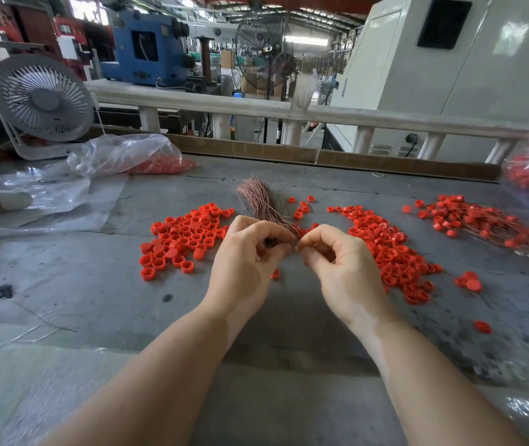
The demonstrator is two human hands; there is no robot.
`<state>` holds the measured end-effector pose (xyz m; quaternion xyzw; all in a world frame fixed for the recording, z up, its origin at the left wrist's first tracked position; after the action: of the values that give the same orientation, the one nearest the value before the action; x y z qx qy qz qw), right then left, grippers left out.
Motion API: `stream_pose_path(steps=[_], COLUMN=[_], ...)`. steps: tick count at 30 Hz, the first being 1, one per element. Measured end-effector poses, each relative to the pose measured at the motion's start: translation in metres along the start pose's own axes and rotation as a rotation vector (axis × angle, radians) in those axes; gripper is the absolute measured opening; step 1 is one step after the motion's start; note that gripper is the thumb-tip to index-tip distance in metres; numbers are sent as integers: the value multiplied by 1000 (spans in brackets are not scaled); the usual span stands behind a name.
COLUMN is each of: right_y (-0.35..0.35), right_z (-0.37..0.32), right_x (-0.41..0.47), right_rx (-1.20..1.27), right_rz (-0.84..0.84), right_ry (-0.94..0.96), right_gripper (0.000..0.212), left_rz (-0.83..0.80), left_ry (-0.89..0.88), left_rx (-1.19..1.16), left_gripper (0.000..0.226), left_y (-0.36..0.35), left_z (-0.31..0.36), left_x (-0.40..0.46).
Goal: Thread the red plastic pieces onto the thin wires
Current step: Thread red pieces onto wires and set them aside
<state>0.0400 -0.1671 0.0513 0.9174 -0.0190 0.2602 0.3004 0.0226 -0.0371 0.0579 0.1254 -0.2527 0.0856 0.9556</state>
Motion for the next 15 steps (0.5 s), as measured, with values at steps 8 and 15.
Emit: stream_pose_path(steps=[8, 15], right_y=[1, -2], right_z=[-4, -7], right_x=[-1, -1], right_rx=[-73, -11], right_rz=[12, -30], right_ry=[39, 23], right_gripper=[27, 32], left_rz=[10, 28], left_ry=[5, -39], left_rx=[-1, 64], left_gripper=[33, 38], left_y=[1, 1], left_z=[-2, -1], left_x=[1, 0])
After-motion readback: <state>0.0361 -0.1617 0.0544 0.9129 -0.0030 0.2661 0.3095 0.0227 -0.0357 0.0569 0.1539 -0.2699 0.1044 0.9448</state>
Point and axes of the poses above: each hand's wrist, its own x-axis towards the middle knuckle, its own y-axis out of the back of the hand, z = x × y, the point moved 7 cm from there along x, towards the middle knuckle, and after that the axes turned 10 degrees about -x, right-handed, at the moved point
